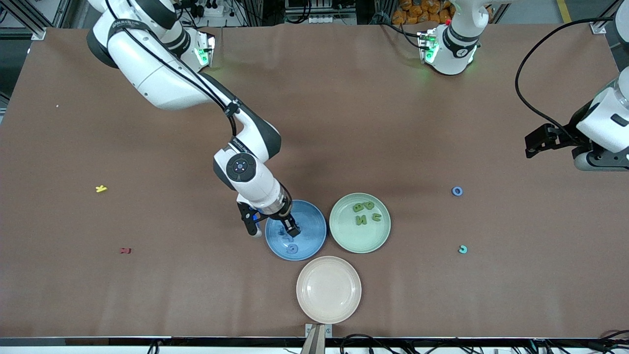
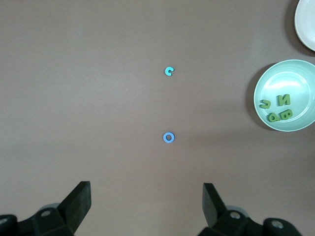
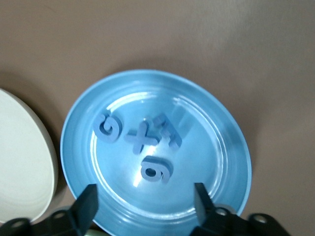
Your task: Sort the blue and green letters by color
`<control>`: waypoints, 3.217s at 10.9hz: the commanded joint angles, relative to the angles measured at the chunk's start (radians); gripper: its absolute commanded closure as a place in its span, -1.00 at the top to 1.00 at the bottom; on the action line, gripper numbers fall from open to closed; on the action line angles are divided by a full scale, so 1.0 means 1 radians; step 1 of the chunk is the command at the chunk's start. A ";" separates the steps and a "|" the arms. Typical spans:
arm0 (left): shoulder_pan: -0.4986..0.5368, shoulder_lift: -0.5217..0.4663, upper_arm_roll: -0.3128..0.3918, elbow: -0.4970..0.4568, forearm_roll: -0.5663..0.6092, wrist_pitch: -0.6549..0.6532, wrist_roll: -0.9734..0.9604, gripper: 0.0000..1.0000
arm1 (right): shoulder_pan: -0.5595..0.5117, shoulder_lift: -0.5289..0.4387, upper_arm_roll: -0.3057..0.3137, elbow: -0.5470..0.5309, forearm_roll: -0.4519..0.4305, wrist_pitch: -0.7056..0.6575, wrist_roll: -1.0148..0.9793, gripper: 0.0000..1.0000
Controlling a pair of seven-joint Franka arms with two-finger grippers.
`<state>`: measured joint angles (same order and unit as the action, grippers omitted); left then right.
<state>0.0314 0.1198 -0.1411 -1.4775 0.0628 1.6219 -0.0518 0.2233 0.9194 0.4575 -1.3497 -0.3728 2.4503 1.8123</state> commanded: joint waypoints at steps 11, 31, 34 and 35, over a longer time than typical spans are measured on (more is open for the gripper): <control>0.004 -0.008 0.000 -0.007 -0.011 0.007 0.009 1.00 | -0.214 -0.422 -0.268 -0.325 0.258 -0.314 -1.337 1.00; 0.005 -0.008 -0.002 -0.009 -0.015 0.006 0.007 1.00 | -0.229 -0.830 -0.438 -0.204 0.365 -0.787 -1.834 1.00; 0.005 -0.009 -0.002 -0.009 -0.015 0.006 0.007 1.00 | -0.231 -0.830 -0.438 -0.201 0.351 -0.794 -1.834 1.00; 0.005 -0.008 -0.002 -0.009 -0.015 0.006 0.007 1.00 | -0.231 -0.832 -0.438 -0.200 0.351 -0.795 -1.834 1.00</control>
<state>0.0332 0.1214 -0.1410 -1.4798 0.0628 1.6232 -0.0518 -0.0051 0.1010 0.0199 -1.5528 -0.0064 1.6728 -0.0097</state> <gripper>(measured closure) 0.000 0.000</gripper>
